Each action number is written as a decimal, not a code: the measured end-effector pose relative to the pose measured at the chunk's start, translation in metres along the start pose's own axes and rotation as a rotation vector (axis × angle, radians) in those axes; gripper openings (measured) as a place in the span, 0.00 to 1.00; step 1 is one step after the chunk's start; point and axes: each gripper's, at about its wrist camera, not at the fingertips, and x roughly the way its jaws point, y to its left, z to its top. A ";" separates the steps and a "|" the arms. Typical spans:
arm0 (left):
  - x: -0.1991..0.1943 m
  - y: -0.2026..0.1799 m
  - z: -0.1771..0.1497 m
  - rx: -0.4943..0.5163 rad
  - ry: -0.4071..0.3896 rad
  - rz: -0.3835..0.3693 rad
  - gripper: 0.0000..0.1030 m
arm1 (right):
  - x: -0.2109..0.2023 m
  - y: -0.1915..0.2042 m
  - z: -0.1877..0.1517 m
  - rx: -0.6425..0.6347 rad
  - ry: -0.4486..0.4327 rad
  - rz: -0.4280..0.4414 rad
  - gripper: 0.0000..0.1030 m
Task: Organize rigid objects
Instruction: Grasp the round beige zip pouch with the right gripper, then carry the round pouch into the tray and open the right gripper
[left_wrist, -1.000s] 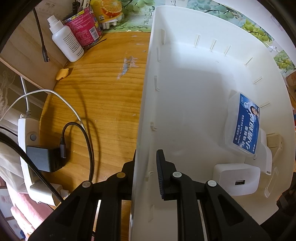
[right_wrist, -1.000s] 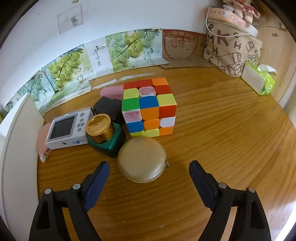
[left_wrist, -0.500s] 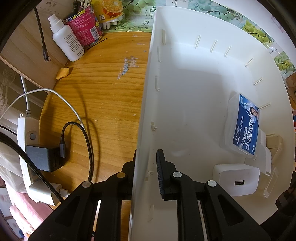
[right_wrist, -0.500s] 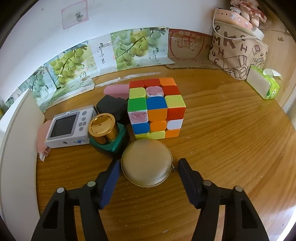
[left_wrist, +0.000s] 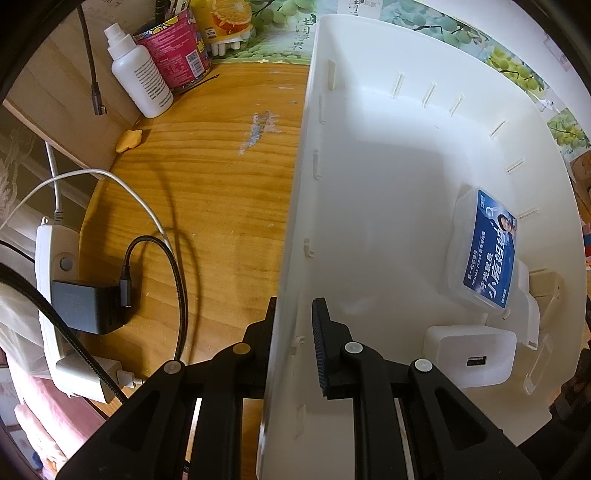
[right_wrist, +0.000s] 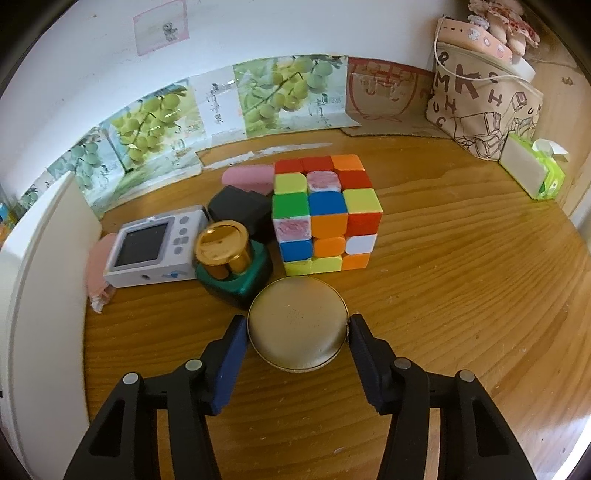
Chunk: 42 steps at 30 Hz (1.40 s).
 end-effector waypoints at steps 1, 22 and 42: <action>0.000 0.000 0.000 -0.001 0.000 0.001 0.17 | -0.002 0.001 0.000 -0.004 -0.004 0.004 0.54; -0.001 0.000 -0.002 0.010 -0.001 -0.004 0.17 | -0.063 0.039 0.014 -0.070 -0.118 0.210 0.54; -0.001 0.003 -0.001 0.013 -0.003 -0.022 0.17 | -0.111 0.135 0.005 -0.389 -0.199 0.427 0.54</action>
